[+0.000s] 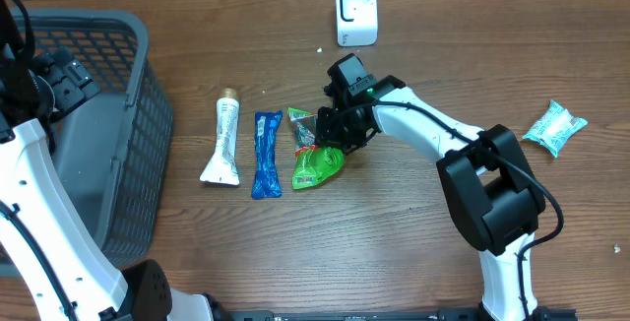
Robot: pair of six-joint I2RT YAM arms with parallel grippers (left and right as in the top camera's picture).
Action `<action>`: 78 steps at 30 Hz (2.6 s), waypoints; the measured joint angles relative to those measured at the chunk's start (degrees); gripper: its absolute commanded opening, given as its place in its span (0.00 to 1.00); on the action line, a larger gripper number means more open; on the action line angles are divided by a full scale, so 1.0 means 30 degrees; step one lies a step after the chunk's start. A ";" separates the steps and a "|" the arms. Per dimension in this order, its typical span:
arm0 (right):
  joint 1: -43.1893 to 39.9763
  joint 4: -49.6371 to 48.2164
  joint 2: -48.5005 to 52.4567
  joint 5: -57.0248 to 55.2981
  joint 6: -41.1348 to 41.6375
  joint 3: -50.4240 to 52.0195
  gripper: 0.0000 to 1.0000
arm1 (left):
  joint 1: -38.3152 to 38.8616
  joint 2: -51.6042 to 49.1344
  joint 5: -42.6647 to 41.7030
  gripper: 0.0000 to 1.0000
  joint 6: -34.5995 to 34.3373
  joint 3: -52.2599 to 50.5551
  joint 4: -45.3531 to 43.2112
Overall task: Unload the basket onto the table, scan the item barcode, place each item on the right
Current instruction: 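Lift the snack bag and carry it toward the white scanner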
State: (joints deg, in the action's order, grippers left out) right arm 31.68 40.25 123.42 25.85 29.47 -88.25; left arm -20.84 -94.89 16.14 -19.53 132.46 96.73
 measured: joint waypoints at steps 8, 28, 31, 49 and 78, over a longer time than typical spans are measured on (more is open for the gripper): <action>-0.2747 0.1457 0.0007 0.4860 -0.5756 0.0000 0.04 | 0.0000 0.0000 0.0000 1.00 0.0000 0.0000 0.0000; -0.7402 0.4787 -0.5559 0.5850 -1.8374 0.0000 0.04 | 0.0000 0.0000 0.0000 1.00 0.0000 0.0000 0.0000; -0.7402 0.4291 -0.6900 0.5027 -1.8557 0.0000 0.04 | 0.0000 0.0000 0.0000 1.00 0.0000 0.0000 0.0000; -0.7140 -0.0270 -0.9420 -0.5209 -1.2080 0.0015 0.04 | 0.0000 0.0000 0.0000 1.00 0.0000 0.0000 -0.0007; -0.3628 -2.0990 -0.4503 -1.8972 -2.9084 0.0066 0.04 | 0.0000 0.0000 0.0000 1.00 0.0000 -0.0015 0.0000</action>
State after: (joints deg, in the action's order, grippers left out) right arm 20.80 -22.72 109.91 -31.07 -57.78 -88.05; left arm -20.84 -94.89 16.14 -19.53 132.42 96.73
